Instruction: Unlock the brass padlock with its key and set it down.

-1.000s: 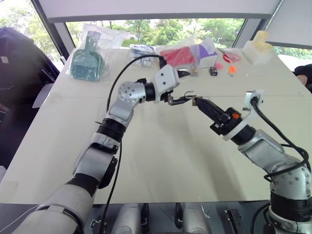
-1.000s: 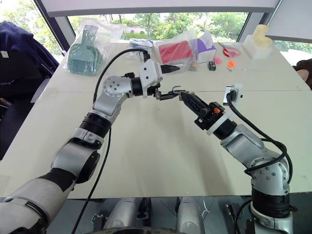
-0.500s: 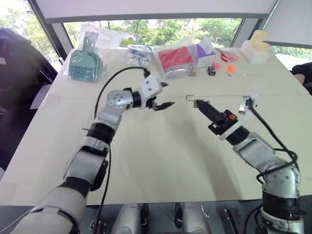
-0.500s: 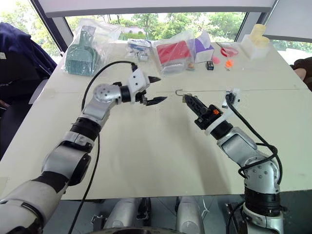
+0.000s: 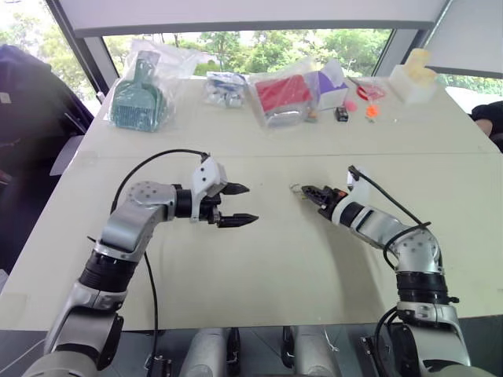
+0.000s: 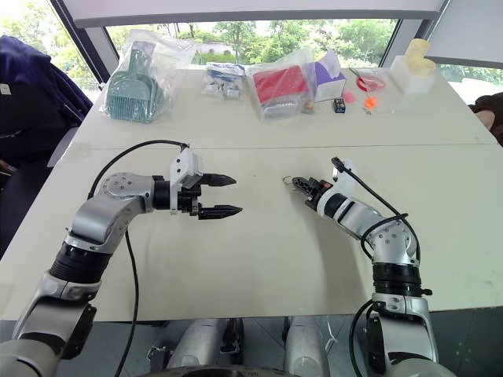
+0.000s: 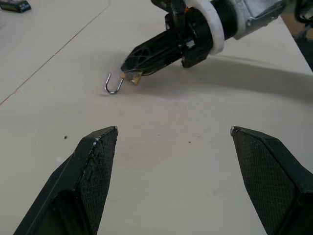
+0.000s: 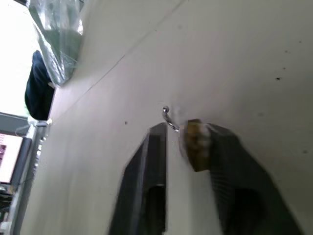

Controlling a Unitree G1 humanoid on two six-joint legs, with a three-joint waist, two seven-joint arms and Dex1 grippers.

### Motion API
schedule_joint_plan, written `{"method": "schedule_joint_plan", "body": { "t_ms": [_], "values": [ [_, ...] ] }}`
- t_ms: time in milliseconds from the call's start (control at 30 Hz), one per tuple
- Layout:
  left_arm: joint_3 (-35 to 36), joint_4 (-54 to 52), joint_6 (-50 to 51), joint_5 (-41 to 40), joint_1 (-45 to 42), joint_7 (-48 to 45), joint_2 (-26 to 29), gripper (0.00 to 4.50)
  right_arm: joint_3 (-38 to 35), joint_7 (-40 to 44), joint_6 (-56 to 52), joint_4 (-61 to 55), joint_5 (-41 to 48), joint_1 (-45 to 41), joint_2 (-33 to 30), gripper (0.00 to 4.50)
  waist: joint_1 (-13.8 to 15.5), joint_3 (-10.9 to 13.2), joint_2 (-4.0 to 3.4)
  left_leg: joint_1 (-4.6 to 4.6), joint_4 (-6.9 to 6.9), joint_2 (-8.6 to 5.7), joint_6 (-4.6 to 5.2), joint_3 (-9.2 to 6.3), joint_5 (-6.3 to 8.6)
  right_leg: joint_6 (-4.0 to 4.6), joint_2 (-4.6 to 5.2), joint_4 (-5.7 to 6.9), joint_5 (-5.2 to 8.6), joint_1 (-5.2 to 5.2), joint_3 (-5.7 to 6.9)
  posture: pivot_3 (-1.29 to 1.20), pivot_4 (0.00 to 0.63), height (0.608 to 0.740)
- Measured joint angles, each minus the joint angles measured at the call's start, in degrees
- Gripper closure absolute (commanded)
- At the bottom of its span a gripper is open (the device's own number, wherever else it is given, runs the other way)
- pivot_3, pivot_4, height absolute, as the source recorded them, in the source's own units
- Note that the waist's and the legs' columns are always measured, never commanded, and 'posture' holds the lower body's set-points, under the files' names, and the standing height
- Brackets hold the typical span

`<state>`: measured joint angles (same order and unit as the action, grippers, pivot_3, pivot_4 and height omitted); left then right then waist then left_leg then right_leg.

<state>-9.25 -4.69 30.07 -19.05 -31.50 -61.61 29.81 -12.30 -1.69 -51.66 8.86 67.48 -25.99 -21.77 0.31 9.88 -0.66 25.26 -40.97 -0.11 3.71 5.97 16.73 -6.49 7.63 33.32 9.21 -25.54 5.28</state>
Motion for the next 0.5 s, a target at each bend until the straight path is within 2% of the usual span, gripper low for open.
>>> {"method": "schedule_joint_plan", "body": {
  "t_ms": [133,200,300,433,500],
  "values": [
    [0.7,-0.1,1.1,-0.5,0.1,2.1,-0.1,0.60,1.0,4.0,-2.4,-1.8,-2.9,-0.9,-2.4,0.11,0.2,0.0,0.00,-0.10,0.00,-0.01,0.02,-0.01,0.01,-0.02,0.00,0.00,0.00,0.10,0.00,0.00,0.150,0.735],
    [1.1,-0.1,1.6,-0.5,0.2,2.7,-0.1,0.60,1.7,5.4,-3.2,-4.2,-5.2,-0.2,-5.1,0.04,0.5,0.0,0.00,-0.10,0.00,-0.03,0.01,-0.01,0.01,0.03,0.01,-0.02,0.03,0.11,0.00,0.00,0.150,0.735],
    [1.5,0.0,2.3,-1.1,1.6,3.1,0.7,0.60,1.7,8.4,-4.1,-10.5,-8.8,5.5,-11.8,0.04,0.7,0.0,-0.01,-0.06,0.00,-0.07,0.02,-0.01,0.02,0.07,0.05,-0.11,0.08,0.13,0.00,0.00,0.150,0.735],
    [2.4,-0.5,4.0,-2.4,4.0,3.7,1.6,0.60,-1.0,19.4,-2.5,-23.7,-12.9,20.1,-23.8,0.04,0.5,0.0,-0.02,0.01,0.00,-0.08,0.05,0.01,0.04,-0.12,0.06,-0.18,0.02,0.09,0.00,0.00,0.150,0.735],
    [3.2,-0.6,4.7,-2.7,5.0,4.9,1.7,0.60,-4.2,25.2,-1.1,-29.0,-13.4,26.2,-27.0,0.04,0.4,0.0,0.02,-0.03,0.02,-0.03,0.18,0.01,0.12,-0.12,0.03,-0.19,0.04,0.09,0.00,0.00,0.150,0.735]
  ]
}}
